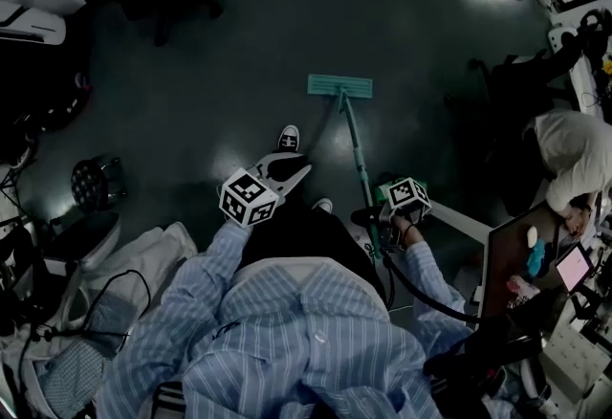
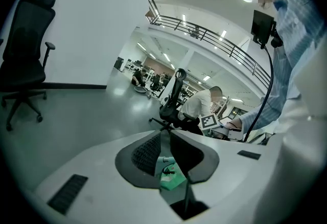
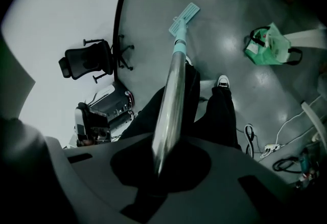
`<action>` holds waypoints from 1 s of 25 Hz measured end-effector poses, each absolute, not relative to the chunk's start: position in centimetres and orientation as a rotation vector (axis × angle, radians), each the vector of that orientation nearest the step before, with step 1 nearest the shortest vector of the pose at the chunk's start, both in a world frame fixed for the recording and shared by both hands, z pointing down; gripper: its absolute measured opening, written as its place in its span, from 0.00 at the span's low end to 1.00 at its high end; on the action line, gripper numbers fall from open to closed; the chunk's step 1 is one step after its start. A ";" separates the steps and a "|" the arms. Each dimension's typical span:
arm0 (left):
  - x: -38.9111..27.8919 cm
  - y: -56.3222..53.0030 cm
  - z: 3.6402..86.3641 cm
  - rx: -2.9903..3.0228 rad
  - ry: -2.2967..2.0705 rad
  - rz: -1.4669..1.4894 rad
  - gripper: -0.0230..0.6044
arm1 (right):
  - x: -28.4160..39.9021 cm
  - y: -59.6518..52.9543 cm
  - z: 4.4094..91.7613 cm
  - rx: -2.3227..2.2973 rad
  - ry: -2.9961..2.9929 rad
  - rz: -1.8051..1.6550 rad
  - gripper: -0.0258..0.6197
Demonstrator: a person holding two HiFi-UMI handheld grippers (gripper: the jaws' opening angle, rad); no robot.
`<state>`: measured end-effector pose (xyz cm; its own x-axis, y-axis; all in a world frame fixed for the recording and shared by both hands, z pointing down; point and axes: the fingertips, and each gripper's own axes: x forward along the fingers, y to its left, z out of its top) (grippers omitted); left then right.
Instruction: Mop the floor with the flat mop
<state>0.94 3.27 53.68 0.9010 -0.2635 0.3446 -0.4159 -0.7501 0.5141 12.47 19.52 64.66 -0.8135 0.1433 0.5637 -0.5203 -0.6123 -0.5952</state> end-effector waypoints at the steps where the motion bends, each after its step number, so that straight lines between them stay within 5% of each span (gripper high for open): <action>1: 0.9 2.1 53.7 2.454 -0.488 0.336 0.11 | 12.5 18.0 64.5 0.667 -1.109 2.422 0.10; 25: -3.9 -21.6 57.6 2.376 -0.526 0.336 0.11 | 12.8 -26.5 69.6 0.776 -1.173 2.301 0.10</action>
<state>-3.91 -21.64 57.57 0.8854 -0.2808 0.3703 -0.4540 -0.6929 0.5601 12.79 -26.52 69.61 -0.7454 0.1290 0.6540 -0.6050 -0.5428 -0.5825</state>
